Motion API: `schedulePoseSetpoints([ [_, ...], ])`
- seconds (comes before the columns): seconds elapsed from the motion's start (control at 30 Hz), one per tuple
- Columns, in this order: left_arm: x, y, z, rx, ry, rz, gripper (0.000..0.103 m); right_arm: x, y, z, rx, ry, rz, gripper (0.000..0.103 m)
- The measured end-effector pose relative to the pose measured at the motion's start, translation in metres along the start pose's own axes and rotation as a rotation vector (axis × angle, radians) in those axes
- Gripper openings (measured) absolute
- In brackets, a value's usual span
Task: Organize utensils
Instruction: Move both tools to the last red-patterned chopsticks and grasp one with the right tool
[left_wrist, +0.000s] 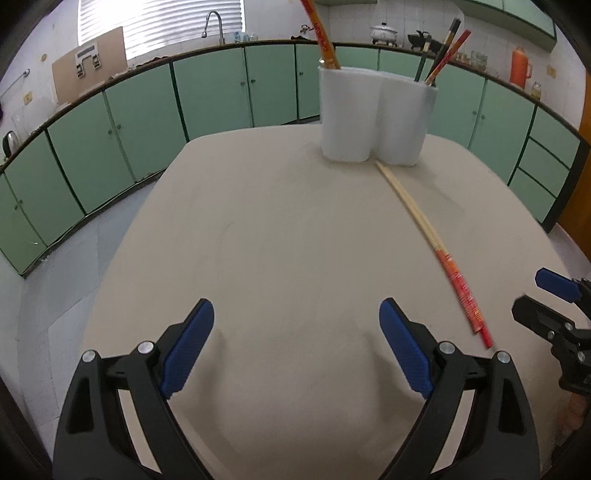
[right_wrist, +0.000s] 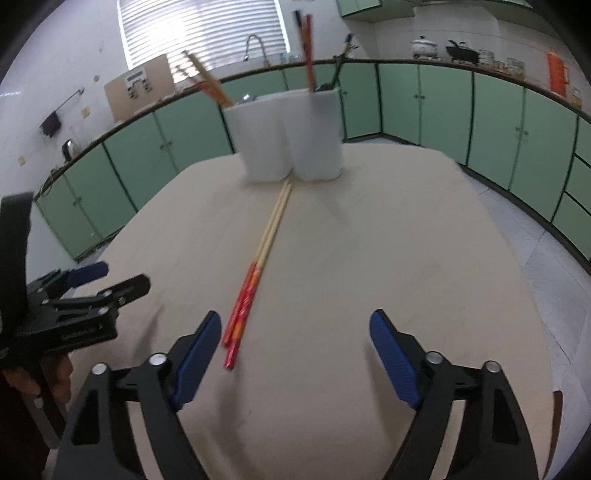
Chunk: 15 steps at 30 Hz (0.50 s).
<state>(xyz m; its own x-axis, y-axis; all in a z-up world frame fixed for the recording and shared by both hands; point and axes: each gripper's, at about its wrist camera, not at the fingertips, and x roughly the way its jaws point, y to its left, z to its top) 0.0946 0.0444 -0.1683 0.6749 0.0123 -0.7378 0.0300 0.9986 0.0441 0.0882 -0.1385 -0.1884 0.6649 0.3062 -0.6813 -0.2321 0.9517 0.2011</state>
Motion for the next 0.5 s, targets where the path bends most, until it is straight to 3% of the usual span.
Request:
schedulePoseSetpoints([
  [0.2, 0.000, 0.012, -0.003, -0.033, 0.006, 0.016, 0.088, 0.004, 0.021, -0.013, -0.054, 0.040, 0.032, 0.051],
  [0.3, -0.002, 0.014, -0.003, -0.040, 0.003, 0.014, 0.088, 0.008, 0.030, -0.017, -0.077, 0.061, 0.038, 0.035],
  [0.5, -0.001, 0.009, -0.004, -0.037, 0.002, 0.006, 0.088, 0.012, 0.032, -0.019, -0.077, 0.060, 0.012, 0.017],
])
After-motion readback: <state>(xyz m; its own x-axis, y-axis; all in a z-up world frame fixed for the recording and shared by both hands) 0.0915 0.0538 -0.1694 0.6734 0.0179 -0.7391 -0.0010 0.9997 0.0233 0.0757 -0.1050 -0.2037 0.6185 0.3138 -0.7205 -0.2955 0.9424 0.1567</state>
